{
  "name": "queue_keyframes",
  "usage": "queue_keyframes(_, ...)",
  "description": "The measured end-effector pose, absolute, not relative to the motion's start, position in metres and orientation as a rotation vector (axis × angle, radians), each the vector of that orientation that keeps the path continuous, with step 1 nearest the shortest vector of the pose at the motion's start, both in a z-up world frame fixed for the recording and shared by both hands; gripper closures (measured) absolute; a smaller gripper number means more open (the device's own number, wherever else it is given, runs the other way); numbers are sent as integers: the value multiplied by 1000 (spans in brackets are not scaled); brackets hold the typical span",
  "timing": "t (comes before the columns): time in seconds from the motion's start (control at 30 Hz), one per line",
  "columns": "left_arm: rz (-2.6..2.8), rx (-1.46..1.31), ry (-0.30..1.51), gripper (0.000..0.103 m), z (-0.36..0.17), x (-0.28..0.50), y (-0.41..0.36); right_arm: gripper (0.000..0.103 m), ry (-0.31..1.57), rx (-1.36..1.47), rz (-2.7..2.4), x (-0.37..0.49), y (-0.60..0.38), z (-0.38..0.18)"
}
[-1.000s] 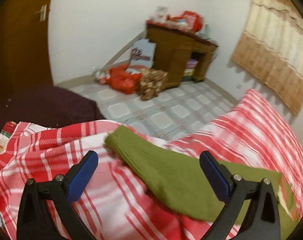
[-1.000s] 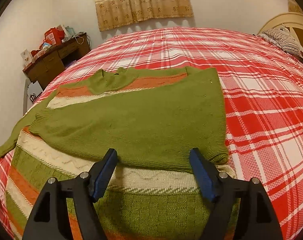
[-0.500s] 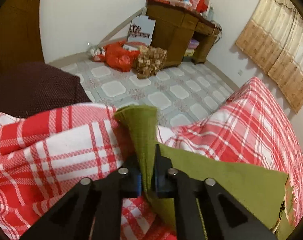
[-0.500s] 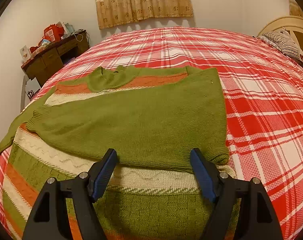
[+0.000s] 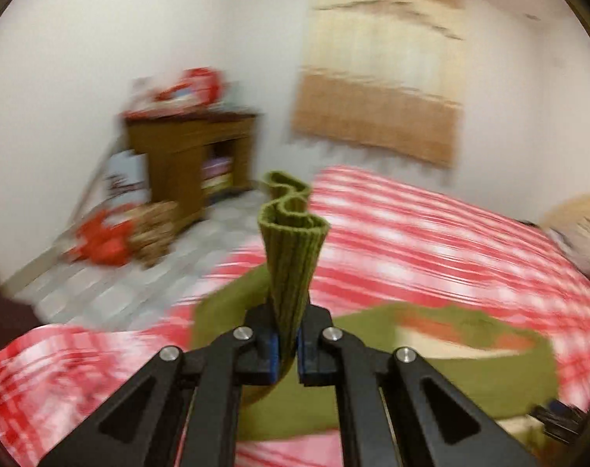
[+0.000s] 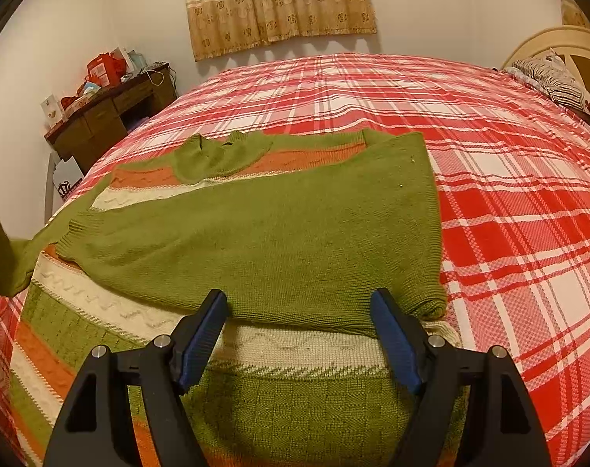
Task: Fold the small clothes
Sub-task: 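Lay the sleeve across the sweater body with the left gripper and release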
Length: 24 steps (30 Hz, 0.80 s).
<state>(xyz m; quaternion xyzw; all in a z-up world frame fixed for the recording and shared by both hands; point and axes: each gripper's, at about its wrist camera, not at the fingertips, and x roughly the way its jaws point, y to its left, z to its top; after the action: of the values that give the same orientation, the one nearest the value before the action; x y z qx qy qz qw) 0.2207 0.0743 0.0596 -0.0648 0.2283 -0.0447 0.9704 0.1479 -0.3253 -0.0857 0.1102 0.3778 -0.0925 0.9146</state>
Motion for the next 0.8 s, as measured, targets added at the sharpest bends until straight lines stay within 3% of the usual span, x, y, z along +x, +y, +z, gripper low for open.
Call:
queue_keyframes(0.27, -340, 12, 576, 97, 17, 204, -65, 26, 766, 250, -178, 146, -328, -85)
queue_keyframes(0.5, -330, 81, 775, 95, -40, 206, -98, 26, 756, 272, -167, 144, -331, -85)
queue_keyframes(0.6, -351, 129, 795, 76, -40, 189, -96, 26, 756, 273, -166, 145, -331, -84)
queue_keyframes(0.67, -349, 116, 827, 14, -38, 182, -85, 26, 756, 273, -166, 144, -331, -84)
queue_keyframes(0.7, -346, 83, 830, 5, -35, 177, -74, 26, 756, 273, -166, 144, -331, -84)
queue_keyframes(0.8, -304, 1, 770, 3, -27, 164, -38, 26, 757, 270, -168, 145, -331, -84)
